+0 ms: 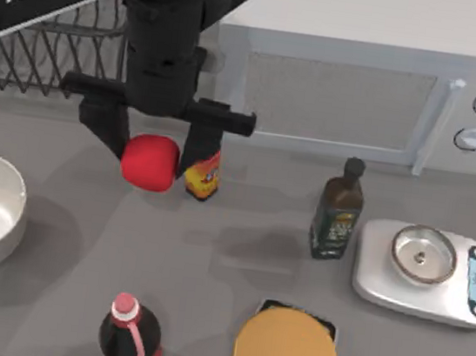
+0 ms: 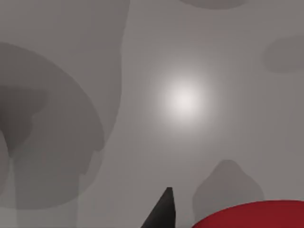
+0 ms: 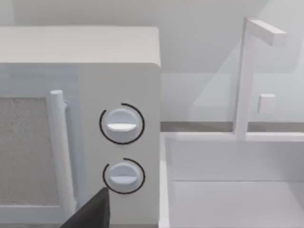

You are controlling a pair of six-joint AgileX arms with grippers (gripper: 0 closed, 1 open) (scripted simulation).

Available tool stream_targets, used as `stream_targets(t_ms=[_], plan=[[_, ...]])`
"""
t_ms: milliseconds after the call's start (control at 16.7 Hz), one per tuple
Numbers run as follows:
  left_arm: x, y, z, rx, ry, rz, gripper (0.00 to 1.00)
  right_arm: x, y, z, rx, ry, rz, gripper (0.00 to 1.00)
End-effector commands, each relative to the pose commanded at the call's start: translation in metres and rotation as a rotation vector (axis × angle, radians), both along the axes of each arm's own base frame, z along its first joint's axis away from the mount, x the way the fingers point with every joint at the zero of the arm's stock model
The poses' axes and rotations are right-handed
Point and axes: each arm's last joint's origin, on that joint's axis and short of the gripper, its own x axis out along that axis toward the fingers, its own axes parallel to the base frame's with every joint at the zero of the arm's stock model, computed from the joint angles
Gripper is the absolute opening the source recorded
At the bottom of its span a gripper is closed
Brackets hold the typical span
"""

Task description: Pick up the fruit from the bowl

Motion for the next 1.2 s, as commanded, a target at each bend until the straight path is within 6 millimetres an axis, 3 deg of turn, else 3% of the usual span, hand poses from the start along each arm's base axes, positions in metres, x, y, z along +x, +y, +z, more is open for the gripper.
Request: stream_targets(t_ms=[360,780,1200], plan=[[0.006,-0.003,-0.062,-0.028,-0.047,0.048,0.00,0.000,0.000,0.000,0.000,0.000,0.000,1.00],[0.015,-0.003,-0.072,-0.059,-0.097,0.114,0.00,0.000,0.000,0.000,0.000,0.000,0.000,1.00],[0.015,-0.003,-0.072,-0.059,-0.097,0.114,0.53,0.000,0.000,0.000,0.000,0.000,0.000,1.00]])
